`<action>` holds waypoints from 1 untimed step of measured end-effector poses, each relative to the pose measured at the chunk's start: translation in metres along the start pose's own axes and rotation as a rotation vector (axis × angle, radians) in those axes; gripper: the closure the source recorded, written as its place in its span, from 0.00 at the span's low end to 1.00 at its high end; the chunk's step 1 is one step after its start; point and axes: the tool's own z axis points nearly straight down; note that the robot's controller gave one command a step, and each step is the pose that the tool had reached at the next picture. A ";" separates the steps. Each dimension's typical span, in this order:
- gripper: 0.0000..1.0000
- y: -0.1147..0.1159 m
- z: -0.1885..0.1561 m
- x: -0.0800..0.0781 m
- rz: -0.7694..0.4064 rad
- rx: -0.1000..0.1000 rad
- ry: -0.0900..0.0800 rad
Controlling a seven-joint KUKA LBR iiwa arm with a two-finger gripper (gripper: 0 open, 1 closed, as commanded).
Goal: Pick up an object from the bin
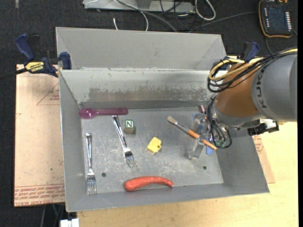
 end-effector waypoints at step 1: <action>0.00 0.002 0.000 0.022 0.522 0.006 0.005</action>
Offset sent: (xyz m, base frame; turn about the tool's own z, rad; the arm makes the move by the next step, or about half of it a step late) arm -0.0152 -0.0365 0.0003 0.0949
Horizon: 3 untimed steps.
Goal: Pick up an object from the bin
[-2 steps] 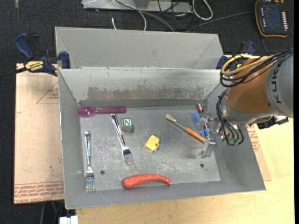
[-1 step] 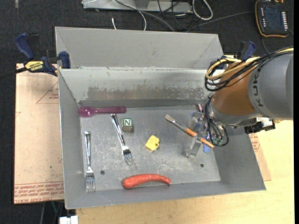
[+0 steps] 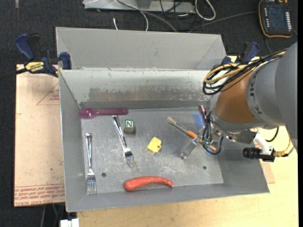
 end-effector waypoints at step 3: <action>1.00 0.045 -0.001 -0.006 0.146 -0.006 -0.002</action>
Offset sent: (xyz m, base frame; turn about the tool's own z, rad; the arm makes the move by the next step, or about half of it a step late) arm 0.0362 0.0248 0.0006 0.1509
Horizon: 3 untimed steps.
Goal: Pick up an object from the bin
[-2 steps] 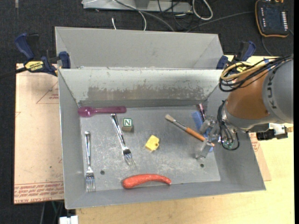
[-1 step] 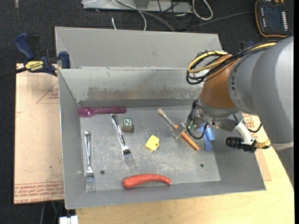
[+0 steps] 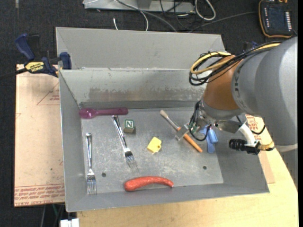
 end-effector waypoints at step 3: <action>1.00 -0.002 -0.046 0.001 -0.002 0.009 0.006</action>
Offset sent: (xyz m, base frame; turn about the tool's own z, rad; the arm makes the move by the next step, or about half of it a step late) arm -0.0004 -0.0001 0.0045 -0.0009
